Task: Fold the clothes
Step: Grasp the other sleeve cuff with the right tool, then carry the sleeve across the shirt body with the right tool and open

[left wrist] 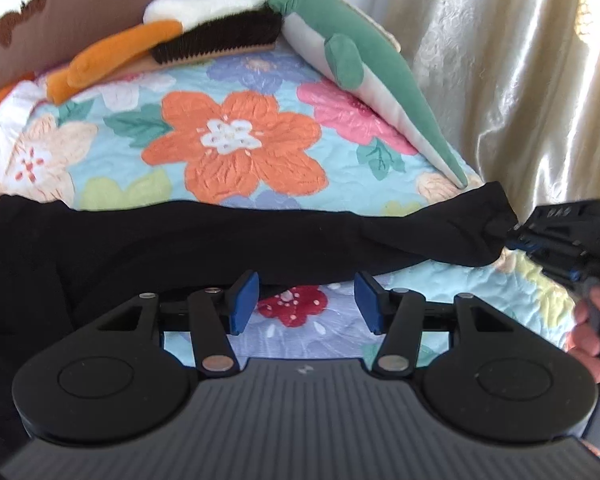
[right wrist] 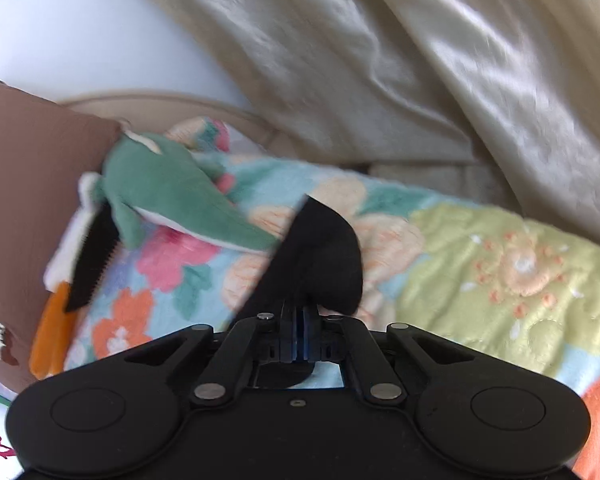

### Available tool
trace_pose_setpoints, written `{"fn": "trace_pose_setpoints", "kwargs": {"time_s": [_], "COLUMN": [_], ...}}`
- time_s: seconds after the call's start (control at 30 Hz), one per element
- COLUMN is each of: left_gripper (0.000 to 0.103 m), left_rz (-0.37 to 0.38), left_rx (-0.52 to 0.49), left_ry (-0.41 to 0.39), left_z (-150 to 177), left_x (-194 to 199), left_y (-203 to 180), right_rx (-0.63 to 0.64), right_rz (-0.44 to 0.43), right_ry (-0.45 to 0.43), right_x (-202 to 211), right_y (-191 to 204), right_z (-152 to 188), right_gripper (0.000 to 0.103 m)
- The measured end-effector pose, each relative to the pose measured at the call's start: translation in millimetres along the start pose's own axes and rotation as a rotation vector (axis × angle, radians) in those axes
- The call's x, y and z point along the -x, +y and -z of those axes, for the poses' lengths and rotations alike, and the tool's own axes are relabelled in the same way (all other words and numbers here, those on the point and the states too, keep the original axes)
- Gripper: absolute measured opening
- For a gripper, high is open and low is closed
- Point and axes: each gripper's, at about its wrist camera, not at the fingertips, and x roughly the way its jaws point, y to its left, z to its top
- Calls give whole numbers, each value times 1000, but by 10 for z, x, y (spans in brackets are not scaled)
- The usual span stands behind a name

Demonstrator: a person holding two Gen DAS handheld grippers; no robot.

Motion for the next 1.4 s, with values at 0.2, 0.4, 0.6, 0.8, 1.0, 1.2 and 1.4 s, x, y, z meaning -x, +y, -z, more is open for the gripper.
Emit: {"fn": "trace_pose_setpoints", "kwargs": {"time_s": [0.2, 0.4, 0.6, 0.8, 1.0, 1.2, 1.4], "left_gripper": [58, 64, 70, 6, 5, 5, 5], "left_rz": [1, -16, -89, -148, -201, -298, -290], "left_rx": [-57, -170, -111, -49, 194, 296, 487], "left_ry": [-53, -177, -289, -307, -294, -324, -316], "left_z": [50, 236, 267, 274, 348, 648, 1064], "left_x": [328, 751, 1098, 1357, 1719, 2054, 2148], "left_y": [65, 77, 316, 754, 1680, 2404, 2971], "right_rx": [64, 171, 266, 220, 409, 552, 704], "right_rz": [-348, -558, -679, -733, -548, -434, -401], "right_ry": [82, 268, 376, 448, 416, 468, 474], "right_x": [385, 421, 722, 703, 565, 321, 243], "right_y": [566, 1271, 1673, 1695, 1648, 1786, 2016], "right_z": [183, 510, 771, 898, 959, 1316, 1699], "right_gripper": [5, 5, 5, 8, 9, 9, 11]}}
